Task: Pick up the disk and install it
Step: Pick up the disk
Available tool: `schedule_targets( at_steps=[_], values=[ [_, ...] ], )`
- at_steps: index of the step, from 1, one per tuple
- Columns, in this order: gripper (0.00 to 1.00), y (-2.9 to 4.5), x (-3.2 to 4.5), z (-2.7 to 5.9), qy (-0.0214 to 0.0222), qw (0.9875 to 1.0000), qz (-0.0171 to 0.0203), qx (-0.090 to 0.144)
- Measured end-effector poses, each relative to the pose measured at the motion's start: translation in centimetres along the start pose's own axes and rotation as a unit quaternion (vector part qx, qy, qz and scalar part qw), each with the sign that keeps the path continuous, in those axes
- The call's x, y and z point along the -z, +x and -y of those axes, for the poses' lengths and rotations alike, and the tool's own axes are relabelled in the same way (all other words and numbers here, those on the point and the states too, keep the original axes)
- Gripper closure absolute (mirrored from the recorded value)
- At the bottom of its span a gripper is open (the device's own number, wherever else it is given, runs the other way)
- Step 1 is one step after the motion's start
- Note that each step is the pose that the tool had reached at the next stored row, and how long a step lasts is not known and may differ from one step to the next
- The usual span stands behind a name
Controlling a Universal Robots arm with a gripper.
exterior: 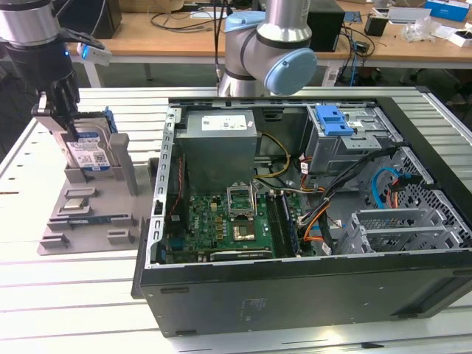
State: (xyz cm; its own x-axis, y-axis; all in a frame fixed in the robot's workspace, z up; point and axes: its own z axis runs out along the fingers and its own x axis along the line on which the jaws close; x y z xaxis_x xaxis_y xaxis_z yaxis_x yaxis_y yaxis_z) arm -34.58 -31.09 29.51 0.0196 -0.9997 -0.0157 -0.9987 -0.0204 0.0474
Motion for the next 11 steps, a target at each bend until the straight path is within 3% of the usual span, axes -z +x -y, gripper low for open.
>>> schedule_targets(
  at_steps=[6,11],
  values=[
    [0.63,-0.09,0.64,-0.03,0.0000,1.0000,0.0000,0.000],
    [0.63,-0.24,1.68,-0.07,0.0000,1.0000,0.0000,0.000]
  ],
)
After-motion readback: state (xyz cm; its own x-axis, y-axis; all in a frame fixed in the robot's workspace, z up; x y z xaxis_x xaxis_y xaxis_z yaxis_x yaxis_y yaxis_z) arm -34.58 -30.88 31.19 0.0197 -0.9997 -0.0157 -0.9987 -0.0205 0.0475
